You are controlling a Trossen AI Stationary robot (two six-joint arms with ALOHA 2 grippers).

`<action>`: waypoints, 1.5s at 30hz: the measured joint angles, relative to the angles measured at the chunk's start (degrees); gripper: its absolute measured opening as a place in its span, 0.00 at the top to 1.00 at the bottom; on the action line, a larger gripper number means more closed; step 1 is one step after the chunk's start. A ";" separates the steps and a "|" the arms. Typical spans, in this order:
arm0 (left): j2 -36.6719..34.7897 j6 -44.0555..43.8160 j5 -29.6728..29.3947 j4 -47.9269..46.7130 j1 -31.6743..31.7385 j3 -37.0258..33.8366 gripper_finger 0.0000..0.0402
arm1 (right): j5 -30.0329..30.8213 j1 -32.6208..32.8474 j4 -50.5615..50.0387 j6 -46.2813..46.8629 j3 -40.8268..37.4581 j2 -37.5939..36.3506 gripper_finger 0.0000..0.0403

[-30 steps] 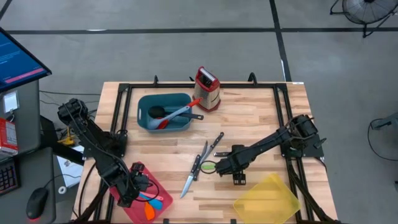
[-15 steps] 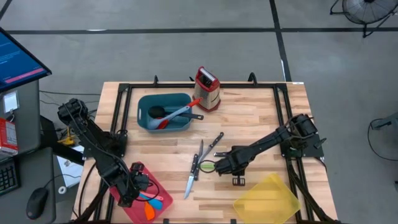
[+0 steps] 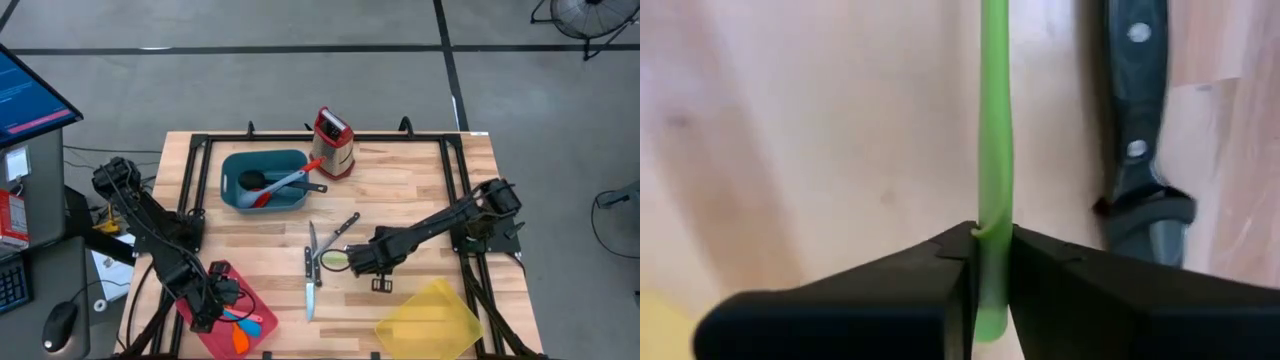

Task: Pick & Place Kitchen Items
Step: Put the green spatula into the pink bin

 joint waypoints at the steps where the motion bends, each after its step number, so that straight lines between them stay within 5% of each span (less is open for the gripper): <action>1: -0.49 -0.36 0.00 0.03 0.02 0.00 0.42 | -0.19 0.04 0.03 0.38 0.01 -0.81 0.91; 9: -9.38 -5.89 -5.92 0.04 0.00 0.00 0.42 | -0.54 -0.33 0.37 3.13 0.11 -9.86 0.92; 19: -25.88 -6.70 -30.93 1.06 0.00 0.00 0.47 | 3.95 -1.01 11.52 5.66 0.22 -21.93 0.92; 24: -32.00 -6.09 -38.47 2.36 0.00 0.00 0.49 | 8.85 -1.02 20.29 4.14 0.26 -25.90 0.92; 36: -35.71 -1.54 -41.62 3.76 0.00 0.02 0.49 | 11.75 -1.06 52.07 -10.05 0.33 -28.05 0.92; 45: -35.68 0.96 -44.75 6.98 0.00 0.02 0.47 | 8.54 -1.83 59.00 -12.72 0.33 -27.93 0.92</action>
